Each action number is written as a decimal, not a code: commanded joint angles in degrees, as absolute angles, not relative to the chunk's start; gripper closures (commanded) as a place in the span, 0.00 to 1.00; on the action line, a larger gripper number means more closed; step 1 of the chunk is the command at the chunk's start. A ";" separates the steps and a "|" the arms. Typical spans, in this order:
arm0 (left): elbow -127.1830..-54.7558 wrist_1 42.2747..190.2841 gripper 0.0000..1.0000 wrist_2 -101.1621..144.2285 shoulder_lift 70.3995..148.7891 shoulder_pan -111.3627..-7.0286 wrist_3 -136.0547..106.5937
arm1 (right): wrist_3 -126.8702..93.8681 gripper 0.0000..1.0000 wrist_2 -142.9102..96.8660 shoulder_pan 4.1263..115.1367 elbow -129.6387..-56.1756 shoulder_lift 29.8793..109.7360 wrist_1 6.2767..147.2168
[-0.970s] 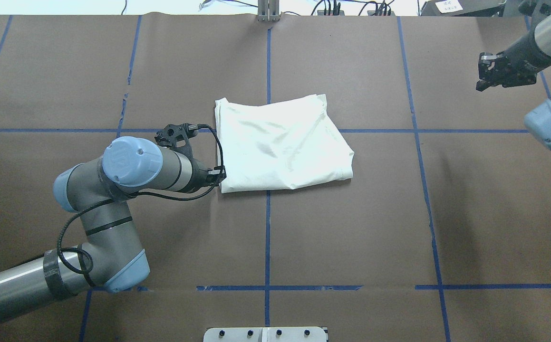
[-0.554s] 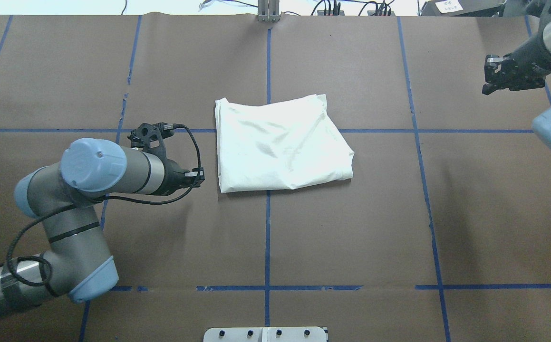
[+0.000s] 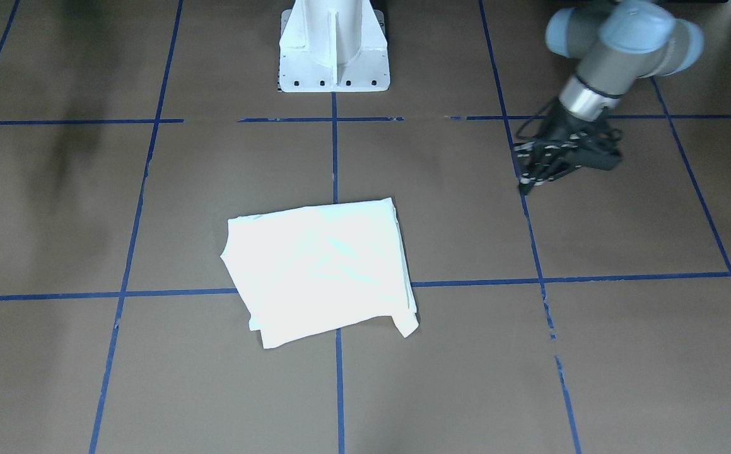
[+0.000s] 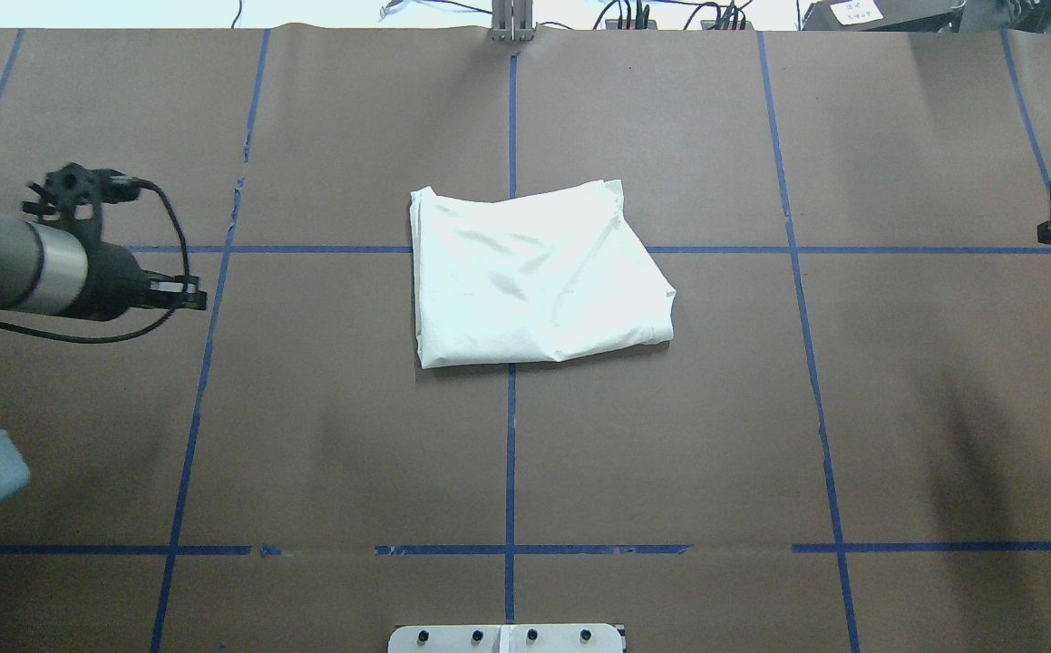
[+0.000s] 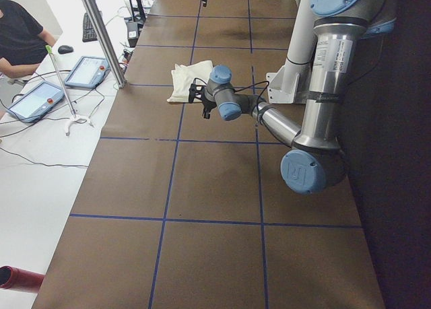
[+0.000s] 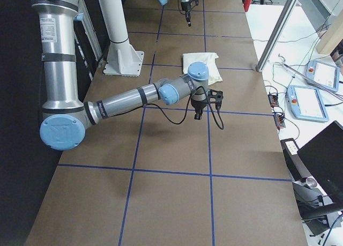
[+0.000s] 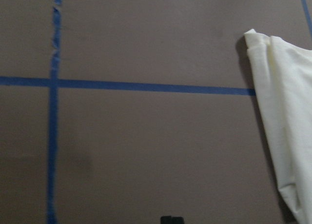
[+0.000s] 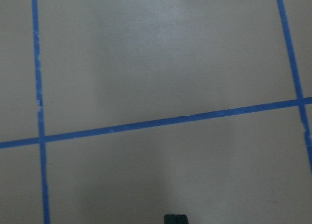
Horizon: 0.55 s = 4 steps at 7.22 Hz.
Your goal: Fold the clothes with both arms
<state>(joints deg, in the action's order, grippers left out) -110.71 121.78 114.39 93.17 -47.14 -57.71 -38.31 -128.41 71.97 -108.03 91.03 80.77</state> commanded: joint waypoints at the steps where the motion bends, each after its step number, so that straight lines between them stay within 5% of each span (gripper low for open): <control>1: -112.06 121.56 1.00 125.11 84.58 -61.20 -41.80 | -27.37 1.00 -128.76 78.28 -107.93 96.31 81.21; 2: -111.36 120.94 1.00 128.72 82.55 -68.13 -34.44 | -22.20 1.00 -130.67 81.27 -107.93 97.81 81.47; 3: -110.66 119.02 0.68 129.63 81.66 -71.25 -30.89 | -21.54 0.04 -131.56 81.99 -107.41 98.26 81.30; 4: -110.83 112.57 0.01 129.99 81.82 -75.46 -26.50 | -21.45 0.00 -131.49 83.57 -106.53 98.00 81.47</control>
<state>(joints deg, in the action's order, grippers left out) -110.99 118.19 128.75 82.42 -70.10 -32.19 -22.58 -131.02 81.60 -107.38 97.75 81.36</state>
